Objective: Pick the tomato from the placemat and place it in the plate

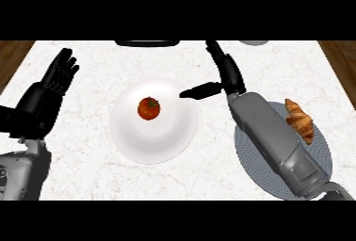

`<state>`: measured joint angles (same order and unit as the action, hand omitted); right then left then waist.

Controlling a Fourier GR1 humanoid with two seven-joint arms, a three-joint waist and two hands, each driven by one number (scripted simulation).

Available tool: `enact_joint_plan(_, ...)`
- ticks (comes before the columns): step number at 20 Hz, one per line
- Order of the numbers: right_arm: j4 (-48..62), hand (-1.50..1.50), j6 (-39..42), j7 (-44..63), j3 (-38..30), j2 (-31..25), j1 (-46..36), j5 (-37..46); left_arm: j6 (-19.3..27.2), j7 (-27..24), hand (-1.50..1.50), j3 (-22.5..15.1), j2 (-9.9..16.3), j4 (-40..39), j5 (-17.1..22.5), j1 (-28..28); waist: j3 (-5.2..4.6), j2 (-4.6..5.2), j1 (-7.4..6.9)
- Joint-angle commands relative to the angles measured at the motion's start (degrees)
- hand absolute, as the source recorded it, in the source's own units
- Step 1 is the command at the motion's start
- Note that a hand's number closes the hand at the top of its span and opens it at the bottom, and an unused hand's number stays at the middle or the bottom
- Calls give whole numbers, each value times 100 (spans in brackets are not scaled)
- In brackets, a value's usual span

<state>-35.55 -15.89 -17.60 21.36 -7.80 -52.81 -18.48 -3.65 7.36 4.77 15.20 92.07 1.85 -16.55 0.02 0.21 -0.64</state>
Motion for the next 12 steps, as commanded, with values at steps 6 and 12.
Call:
enact_joint_plan(6,467,-150,1246,-960,-614,-839,436,194,-123,95,0,73,27,428,6,330,1,-5,-17)
enact_joint_plan(12,332,-150,2010,-940,-855,-1434,563,323,-130,-453,0,148,-41,-537,-193,-113,-2,0,47)
